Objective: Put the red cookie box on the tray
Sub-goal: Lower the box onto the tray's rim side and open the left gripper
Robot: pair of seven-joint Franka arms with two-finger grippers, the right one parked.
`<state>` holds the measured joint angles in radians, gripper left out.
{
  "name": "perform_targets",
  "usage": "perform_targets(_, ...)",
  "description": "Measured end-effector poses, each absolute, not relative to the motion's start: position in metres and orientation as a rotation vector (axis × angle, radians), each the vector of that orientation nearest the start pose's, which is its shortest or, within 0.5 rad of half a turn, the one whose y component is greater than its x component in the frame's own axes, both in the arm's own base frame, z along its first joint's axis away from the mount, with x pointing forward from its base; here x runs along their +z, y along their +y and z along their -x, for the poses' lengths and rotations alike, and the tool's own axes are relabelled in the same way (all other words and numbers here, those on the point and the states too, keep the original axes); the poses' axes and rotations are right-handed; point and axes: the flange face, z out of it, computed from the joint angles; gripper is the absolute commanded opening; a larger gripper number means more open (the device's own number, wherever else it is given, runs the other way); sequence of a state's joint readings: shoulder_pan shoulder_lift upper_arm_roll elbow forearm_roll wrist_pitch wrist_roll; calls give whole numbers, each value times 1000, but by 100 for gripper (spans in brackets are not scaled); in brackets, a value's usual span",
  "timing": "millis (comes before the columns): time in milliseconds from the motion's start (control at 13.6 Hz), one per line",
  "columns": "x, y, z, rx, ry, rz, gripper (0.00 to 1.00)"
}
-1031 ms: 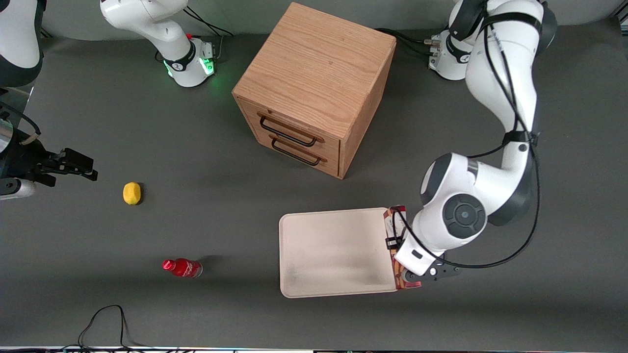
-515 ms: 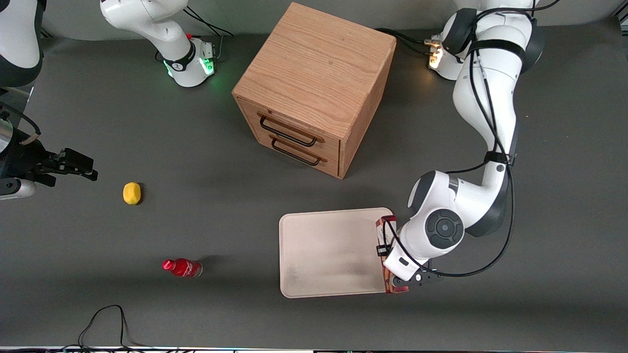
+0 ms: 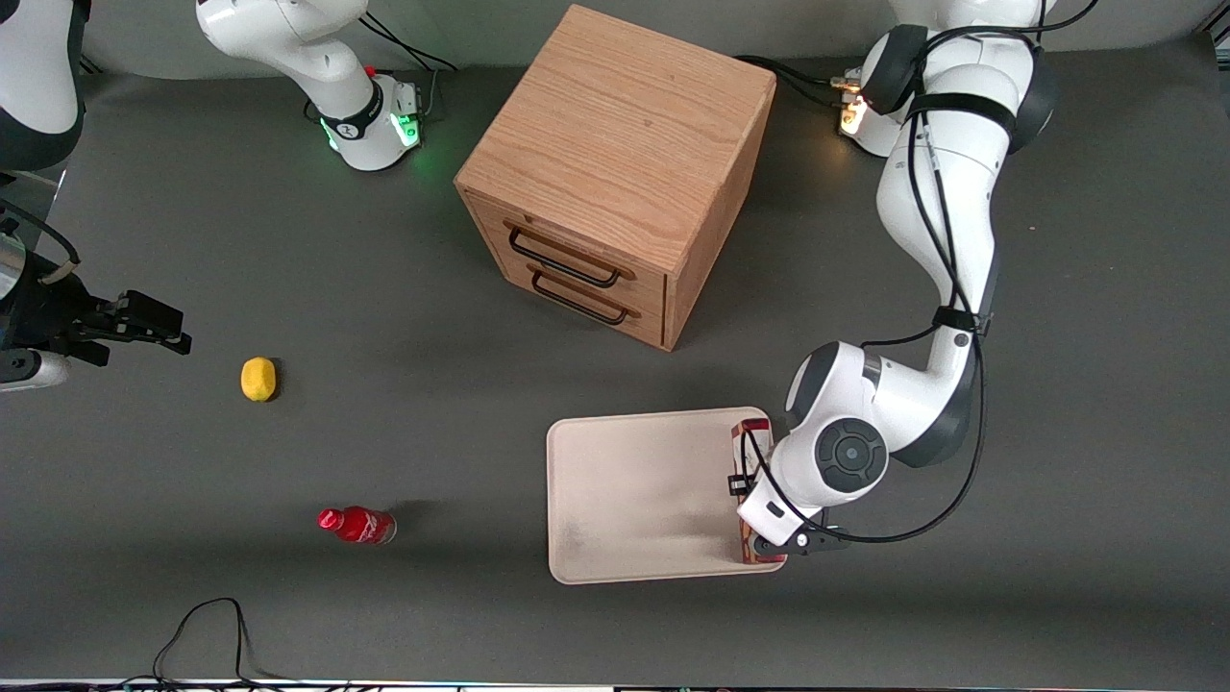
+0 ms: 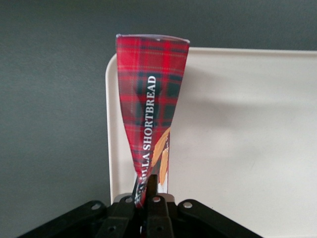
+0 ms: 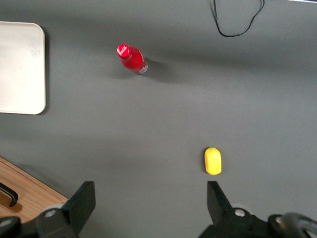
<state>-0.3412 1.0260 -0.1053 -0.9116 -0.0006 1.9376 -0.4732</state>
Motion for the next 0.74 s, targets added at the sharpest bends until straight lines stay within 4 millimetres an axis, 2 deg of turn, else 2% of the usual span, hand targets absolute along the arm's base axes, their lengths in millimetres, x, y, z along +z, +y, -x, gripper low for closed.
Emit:
perform_targets(147, 252, -311, -724, 64, -115, 3220, 0)
perform_targets(221, 249, -311, -724, 63, -114, 3220, 99)
perform_targets(736, 242, -310, -721, 81, -111, 3212, 100)
